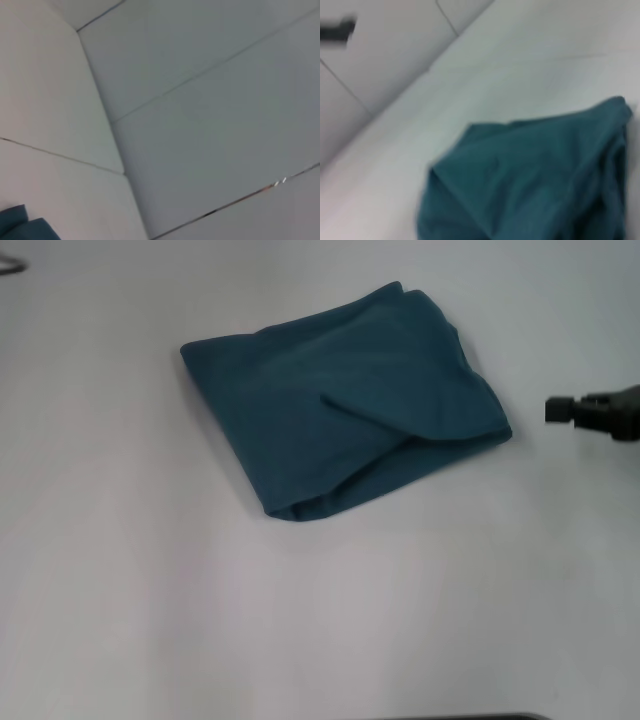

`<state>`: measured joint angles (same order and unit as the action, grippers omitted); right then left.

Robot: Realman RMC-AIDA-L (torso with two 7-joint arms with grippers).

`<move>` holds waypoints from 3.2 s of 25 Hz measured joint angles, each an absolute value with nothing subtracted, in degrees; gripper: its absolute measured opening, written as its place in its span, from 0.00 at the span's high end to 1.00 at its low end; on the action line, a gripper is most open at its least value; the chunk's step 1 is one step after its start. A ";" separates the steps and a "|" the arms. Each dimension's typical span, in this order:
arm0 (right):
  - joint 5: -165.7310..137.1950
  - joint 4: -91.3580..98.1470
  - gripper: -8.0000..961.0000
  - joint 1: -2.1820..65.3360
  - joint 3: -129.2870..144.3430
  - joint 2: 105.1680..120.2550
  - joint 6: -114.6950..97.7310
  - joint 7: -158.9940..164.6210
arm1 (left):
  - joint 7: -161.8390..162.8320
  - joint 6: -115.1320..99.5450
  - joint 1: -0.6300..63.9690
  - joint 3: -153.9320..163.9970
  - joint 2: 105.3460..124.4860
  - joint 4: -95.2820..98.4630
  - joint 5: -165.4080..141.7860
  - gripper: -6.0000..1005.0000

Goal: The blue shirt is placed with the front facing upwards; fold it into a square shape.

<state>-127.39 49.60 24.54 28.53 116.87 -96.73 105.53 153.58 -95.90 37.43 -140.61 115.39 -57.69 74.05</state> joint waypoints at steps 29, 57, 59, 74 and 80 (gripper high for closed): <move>-142.95 44.90 0.22 48.87 42.25 105.34 -104.14 139.37 | 143.91 -111.12 25.86 -150.57 115.39 -50.97 78.94 0.08; -145.73 43.72 0.23 48.86 47.18 112.04 -97.00 139.89 | 143.99 -110.20 27.66 -148.25 115.58 -50.00 75.82 0.10; -145.68 43.65 0.23 49.03 47.21 112.14 -96.85 139.92 | 143.98 -109.87 27.67 -148.27 115.58 -50.00 75.82 0.10; -146.58 43.86 0.23 49.35 47.83 112.02 -94.80 141.03 | 143.40 -109.07 27.95 -148.09 115.63 -48.87 75.85 0.10; -146.37 43.18 0.23 48.97 47.65 113.04 -94.24 142.65 | 143.27 -109.07 27.84 -148.09 115.66 -48.56 75.85 0.11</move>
<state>-146.37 43.18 48.97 47.65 113.04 -94.24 142.65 143.27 -109.07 27.84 -148.09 115.66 -48.56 75.85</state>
